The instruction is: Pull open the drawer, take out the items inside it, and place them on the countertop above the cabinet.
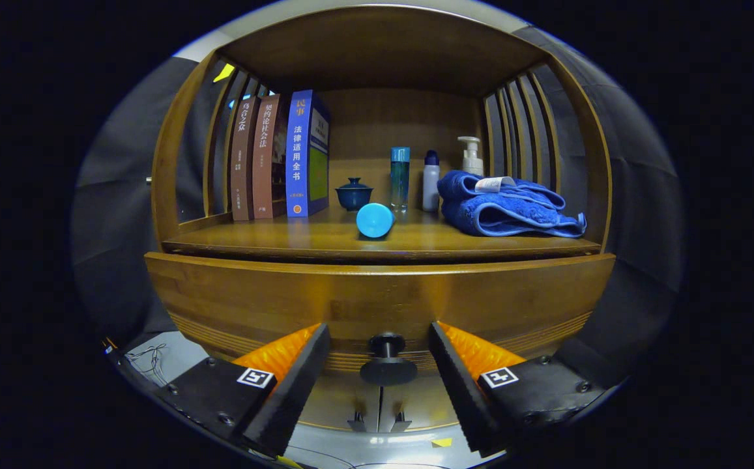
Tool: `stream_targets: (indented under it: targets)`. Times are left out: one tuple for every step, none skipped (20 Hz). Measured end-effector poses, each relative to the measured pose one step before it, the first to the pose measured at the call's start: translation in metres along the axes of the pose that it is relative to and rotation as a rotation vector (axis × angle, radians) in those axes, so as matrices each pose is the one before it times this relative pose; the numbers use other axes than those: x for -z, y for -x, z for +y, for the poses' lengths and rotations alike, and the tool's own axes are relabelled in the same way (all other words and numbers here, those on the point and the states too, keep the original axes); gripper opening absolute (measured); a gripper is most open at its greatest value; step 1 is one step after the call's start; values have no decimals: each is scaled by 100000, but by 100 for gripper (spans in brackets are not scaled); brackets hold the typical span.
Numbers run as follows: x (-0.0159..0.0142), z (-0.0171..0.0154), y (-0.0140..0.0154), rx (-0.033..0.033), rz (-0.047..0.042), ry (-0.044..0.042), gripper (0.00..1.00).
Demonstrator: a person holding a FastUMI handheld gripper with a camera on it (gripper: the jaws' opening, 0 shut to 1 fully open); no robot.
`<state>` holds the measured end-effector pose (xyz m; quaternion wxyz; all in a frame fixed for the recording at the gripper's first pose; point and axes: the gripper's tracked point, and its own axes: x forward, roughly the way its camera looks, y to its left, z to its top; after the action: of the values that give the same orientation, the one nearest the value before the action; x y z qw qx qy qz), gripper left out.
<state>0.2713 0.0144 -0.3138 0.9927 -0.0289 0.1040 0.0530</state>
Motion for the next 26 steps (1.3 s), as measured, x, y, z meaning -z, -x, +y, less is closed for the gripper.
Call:
stream_targets:
  targets:
    - [-17,10,-354,-30,294,-270,100]
    - [-64,-24,-429,-13,108,-293,100]
    - [3,-87,-216,405,54,143,100]
    - [-35,-50,-49,-14,-823,167,100]
    - [41,4,54,104,-858,-696,99]
    - [90,2,-133,-89,145,-1196,99]
    - [369,-136,32,-117,1963,-969,99]
    - [220,51,46,-859,1937,-1351,99]
    - [-42,24,182,-650,896,-1514,99]
    - [-469,-79,441,-13,-558,-925,100]
    - [-854,-398,587,834,-1795,-460,100]
    - [-1046,-279,708,734,-2376,-339,100]
    - [-1173,-314,826,562,-2179,14,100]
    - [-1082,-363,811,880,-1447,238,100]
    - [-1100,-333,775,533,-832,216,100]
    - [-1081,-212,769,533,-550,284,99]
    - [-1238,-77,1024,256,-702,140,99]
    - [-1005,43,1036,-96,-1307,363,99]
    - [-1403,2,877,-4,-1798,794,99]
    - [-1390,48,887,-288,-2007,1337,99]
    - [-1247,50,957,-151,-1400,1574,99]
    - [-1235,49,1027,-630,-1279,1702,99]
    - [-1223,260,1048,-1184,-1202,1474,99]
    - [-1084,245,876,-934,-1100,660,99]
    - [-881,291,799,-1731,-901,-24,99]
    - [-675,448,762,-1607,-467,162,99]
